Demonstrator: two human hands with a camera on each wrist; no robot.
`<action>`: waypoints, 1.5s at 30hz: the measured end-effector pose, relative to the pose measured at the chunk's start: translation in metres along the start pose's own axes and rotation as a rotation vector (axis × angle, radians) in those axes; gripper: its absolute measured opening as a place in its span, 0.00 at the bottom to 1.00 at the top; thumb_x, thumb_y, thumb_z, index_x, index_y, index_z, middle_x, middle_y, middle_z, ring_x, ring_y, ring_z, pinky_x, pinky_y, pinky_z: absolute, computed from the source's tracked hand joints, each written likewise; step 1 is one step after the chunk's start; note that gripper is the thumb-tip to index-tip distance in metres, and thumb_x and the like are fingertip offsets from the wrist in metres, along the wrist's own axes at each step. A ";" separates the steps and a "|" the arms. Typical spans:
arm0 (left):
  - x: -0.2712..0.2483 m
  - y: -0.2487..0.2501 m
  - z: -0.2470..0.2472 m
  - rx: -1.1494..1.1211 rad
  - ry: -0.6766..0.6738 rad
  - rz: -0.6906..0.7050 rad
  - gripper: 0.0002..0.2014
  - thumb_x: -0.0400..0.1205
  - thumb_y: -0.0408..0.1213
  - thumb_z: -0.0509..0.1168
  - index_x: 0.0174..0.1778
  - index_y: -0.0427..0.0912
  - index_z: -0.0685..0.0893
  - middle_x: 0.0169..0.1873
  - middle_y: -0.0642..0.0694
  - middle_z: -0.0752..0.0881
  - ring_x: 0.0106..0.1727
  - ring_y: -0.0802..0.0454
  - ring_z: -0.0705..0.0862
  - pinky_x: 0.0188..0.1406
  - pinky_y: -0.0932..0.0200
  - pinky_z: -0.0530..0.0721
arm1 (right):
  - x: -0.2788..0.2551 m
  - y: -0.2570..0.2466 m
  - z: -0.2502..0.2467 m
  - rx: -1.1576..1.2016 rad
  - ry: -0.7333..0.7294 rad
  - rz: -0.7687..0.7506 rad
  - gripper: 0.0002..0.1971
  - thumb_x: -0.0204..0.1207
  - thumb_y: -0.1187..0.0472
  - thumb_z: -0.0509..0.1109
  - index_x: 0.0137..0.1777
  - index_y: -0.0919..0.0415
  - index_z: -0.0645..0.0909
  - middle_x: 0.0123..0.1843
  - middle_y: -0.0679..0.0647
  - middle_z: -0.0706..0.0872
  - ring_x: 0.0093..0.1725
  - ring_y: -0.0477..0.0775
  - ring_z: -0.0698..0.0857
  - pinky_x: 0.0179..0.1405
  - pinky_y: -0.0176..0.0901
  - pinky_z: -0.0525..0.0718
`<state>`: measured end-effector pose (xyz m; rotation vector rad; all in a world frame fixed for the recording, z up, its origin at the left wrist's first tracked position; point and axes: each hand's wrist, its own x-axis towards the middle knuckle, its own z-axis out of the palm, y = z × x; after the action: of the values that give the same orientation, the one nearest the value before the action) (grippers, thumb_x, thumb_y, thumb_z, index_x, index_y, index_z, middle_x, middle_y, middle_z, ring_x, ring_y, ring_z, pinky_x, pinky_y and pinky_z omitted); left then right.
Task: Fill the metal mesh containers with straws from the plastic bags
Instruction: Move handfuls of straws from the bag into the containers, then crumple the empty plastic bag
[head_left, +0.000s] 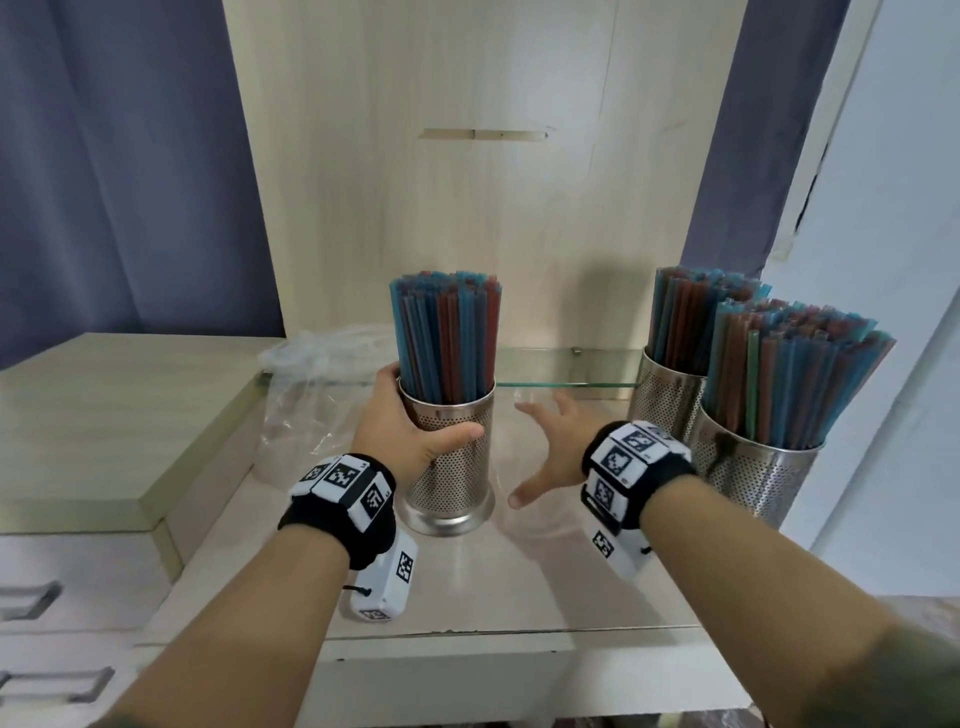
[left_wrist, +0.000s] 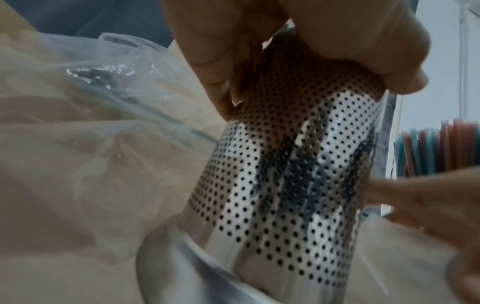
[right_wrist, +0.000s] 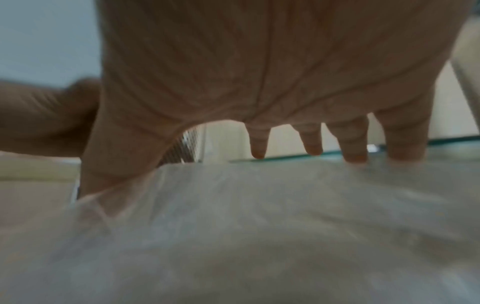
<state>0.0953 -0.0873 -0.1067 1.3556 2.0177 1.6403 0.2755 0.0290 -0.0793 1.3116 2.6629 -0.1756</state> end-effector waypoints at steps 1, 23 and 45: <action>0.001 -0.001 -0.001 0.002 -0.015 -0.011 0.53 0.55 0.49 0.87 0.73 0.46 0.65 0.58 0.55 0.82 0.57 0.56 0.82 0.57 0.59 0.80 | 0.003 0.000 0.007 -0.008 -0.044 0.011 0.68 0.50 0.28 0.82 0.85 0.34 0.42 0.89 0.54 0.42 0.85 0.64 0.58 0.79 0.65 0.67; 0.050 -0.034 -0.079 1.181 -0.307 -0.130 0.85 0.32 0.75 0.77 0.76 0.66 0.23 0.85 0.39 0.43 0.84 0.28 0.40 0.78 0.23 0.45 | -0.111 -0.006 0.018 0.694 0.462 -0.273 0.13 0.74 0.57 0.77 0.46 0.42 0.75 0.47 0.26 0.74 0.47 0.35 0.75 0.49 0.13 0.68; -0.120 0.051 -0.100 0.666 -0.372 0.602 0.29 0.71 0.52 0.71 0.68 0.50 0.76 0.59 0.53 0.74 0.59 0.52 0.75 0.57 0.61 0.74 | -0.129 -0.068 0.051 1.068 0.287 -0.820 0.59 0.61 0.48 0.87 0.85 0.43 0.51 0.80 0.41 0.68 0.79 0.39 0.70 0.76 0.36 0.71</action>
<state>0.1226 -0.2456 -0.0710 2.4658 2.1113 0.7384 0.3036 -0.1212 -0.1016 0.1989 3.2705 -1.7922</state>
